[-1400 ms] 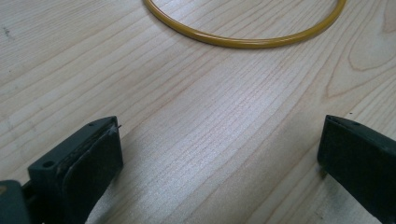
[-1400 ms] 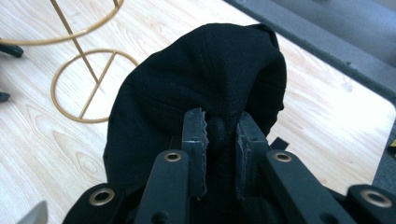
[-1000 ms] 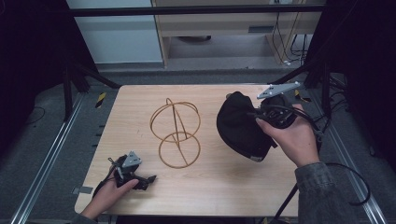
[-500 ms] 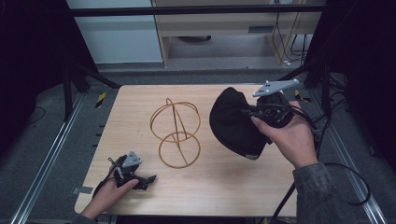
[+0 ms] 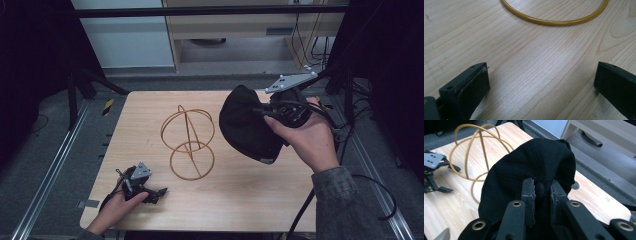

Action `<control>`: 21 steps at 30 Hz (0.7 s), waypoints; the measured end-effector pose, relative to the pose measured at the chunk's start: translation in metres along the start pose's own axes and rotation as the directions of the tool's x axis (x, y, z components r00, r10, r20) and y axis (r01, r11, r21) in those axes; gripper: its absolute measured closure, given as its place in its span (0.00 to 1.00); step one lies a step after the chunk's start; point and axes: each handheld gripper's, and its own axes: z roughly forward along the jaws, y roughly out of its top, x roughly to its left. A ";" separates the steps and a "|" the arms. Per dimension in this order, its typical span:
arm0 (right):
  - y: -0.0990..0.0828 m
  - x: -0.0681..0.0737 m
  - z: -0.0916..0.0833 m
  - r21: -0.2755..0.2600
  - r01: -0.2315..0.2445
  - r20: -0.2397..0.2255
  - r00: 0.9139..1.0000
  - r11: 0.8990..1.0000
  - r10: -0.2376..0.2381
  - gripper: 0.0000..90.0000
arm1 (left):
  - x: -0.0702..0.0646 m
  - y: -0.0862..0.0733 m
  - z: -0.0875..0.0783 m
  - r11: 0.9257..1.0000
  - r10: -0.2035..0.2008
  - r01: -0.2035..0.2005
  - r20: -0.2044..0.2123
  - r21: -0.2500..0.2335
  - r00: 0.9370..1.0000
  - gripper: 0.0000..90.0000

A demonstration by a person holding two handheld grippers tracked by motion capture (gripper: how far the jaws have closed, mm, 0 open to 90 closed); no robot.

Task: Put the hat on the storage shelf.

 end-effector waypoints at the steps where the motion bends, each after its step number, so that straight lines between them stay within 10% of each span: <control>1: 0.002 0.001 0.000 0.002 0.004 -0.002 1.000 1.000 -0.004 0.86 | 0.000 0.000 0.000 1.000 0.000 0.000 0.000 0.000 1.000 0.00; 21: 0.042 0.020 -0.002 -0.063 0.048 -0.032 0.998 0.997 -0.050 0.86 | 0.000 0.000 0.000 1.000 -0.002 0.002 -0.001 -0.002 1.000 0.00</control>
